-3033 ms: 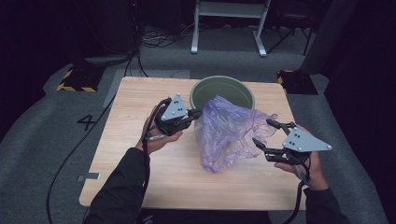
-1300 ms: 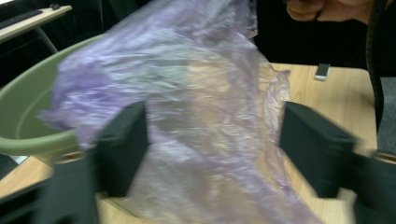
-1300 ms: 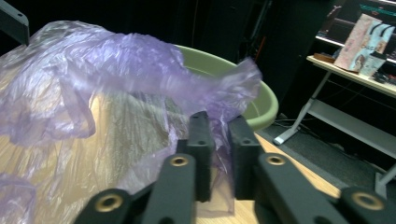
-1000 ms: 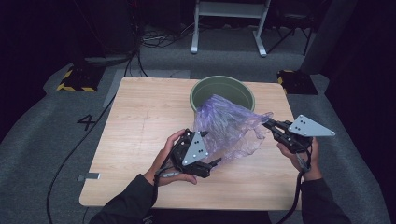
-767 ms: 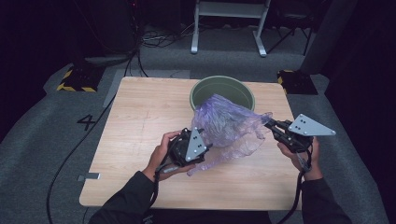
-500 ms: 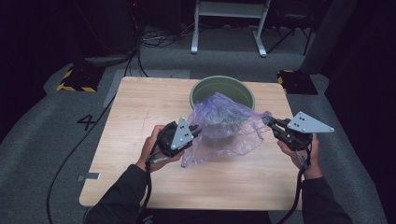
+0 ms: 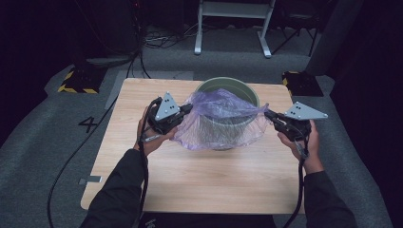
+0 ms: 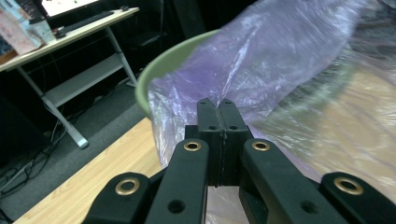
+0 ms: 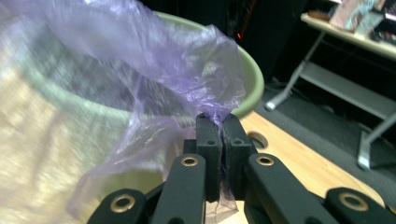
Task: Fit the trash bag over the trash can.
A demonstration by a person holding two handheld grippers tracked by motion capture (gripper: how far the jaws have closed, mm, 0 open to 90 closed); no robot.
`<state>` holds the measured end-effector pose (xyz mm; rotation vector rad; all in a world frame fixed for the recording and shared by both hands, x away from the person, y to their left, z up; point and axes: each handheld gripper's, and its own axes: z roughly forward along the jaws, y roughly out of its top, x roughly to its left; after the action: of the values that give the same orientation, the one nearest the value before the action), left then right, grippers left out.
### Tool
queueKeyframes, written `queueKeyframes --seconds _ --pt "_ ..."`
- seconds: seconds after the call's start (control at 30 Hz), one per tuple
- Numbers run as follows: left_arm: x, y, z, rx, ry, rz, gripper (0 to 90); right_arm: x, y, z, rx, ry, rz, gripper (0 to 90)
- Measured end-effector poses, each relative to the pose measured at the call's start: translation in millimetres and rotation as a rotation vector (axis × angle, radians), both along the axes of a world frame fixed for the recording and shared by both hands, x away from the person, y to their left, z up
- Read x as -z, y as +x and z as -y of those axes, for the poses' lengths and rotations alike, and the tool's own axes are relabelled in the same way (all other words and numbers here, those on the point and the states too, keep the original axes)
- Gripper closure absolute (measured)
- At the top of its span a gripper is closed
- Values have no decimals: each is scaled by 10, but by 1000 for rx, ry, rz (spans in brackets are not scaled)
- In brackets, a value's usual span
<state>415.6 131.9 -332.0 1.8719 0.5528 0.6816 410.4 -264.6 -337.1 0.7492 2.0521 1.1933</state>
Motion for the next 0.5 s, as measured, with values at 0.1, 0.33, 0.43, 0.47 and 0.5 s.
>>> queueKeyframes --seconds 0.1,0.33,0.43,0.47,0.5 --pt "1 84 -24 -20 -23 -11 896 33 69 26 17 -1 -29 887" --pt "30 303 -20 -63 -4 -47 896 76 154 149 43 9 -69 891" --pt "31 394 -26 -88 -4 -43 896 74 220 188 60 14 -78 891" --pt "33 422 -26 -91 -8 -43 896 74 220 188 60 14 -78 891" --pt "39 463 -21 -86 -22 -51 896 72 238 186 61 14 -79 891"
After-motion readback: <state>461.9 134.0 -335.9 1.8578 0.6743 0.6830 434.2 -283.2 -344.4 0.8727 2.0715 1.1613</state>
